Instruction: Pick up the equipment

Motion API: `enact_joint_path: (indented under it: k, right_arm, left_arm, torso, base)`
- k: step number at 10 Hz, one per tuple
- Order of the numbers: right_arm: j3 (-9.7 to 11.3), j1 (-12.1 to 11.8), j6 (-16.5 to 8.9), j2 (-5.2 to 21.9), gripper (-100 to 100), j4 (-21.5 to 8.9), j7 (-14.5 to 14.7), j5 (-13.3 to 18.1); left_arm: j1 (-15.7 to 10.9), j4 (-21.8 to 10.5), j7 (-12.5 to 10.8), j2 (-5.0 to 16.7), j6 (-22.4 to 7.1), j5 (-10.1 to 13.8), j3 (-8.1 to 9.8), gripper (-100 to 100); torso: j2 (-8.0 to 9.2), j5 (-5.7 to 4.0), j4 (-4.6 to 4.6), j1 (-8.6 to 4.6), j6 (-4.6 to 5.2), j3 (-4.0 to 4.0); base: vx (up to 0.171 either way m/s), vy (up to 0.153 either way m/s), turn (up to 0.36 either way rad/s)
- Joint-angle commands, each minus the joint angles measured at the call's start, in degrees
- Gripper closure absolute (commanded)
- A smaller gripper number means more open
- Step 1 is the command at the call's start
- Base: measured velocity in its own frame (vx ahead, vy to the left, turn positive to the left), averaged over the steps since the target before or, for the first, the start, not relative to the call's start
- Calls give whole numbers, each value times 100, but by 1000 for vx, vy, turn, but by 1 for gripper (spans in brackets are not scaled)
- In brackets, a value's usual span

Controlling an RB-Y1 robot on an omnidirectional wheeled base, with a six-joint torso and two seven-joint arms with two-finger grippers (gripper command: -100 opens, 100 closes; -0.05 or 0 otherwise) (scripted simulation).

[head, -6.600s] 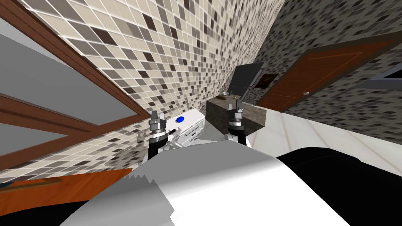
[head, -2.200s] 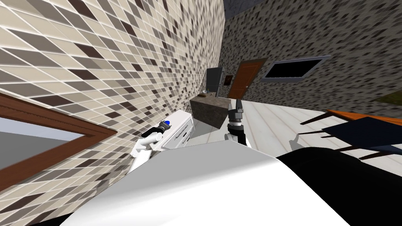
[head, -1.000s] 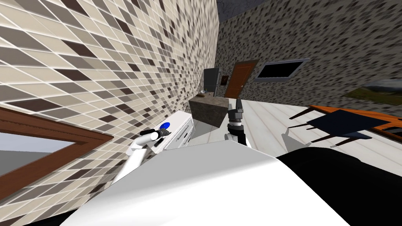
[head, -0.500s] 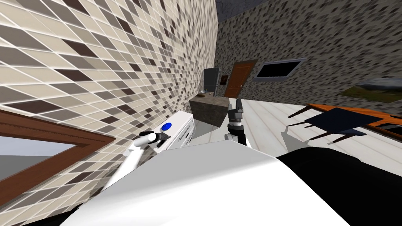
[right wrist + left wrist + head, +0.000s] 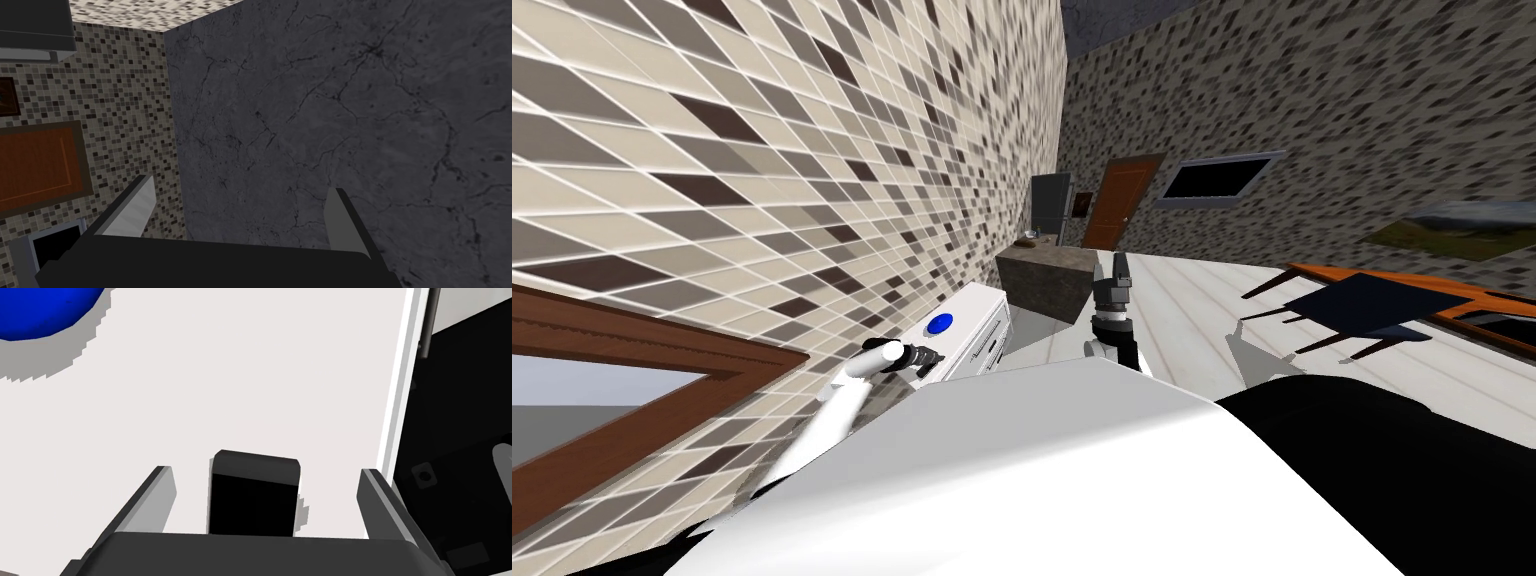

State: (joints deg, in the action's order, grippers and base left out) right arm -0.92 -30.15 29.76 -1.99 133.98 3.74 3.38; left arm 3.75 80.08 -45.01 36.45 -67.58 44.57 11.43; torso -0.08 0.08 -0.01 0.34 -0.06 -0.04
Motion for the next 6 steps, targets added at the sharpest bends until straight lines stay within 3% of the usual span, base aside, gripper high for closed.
enact_joint_path:
  k: [1,4,5,6]
  right_arm:
    - [0,0,0,0,0,0,0,0]
    - [0,0,0,0,0,0,0,0]
    - [0,0,0,0,0,0,0,0]
    - [0,0,0,0,0,0,0,0]
  left_arm:
    - [48,-87,-130,74,-207,129,-24,-100]
    - [81,-326,-280,230,-496,329,-84,-100]
    - [65,-302,-227,183,-398,280,-75,-100]
    - [64,-322,-232,188,-412,287,-79,0]
  torso:
    - [0,0,0,0,0,0]
    - [4,-1,1,-7,-1,3]
    - [3,-1,1,-8,0,2]
    - [3,-3,1,-19,0,2]
  base:
    - [1,86,-32]
    - [2,64,-22]
    - [3,28,-7]
    - [0,6,0]
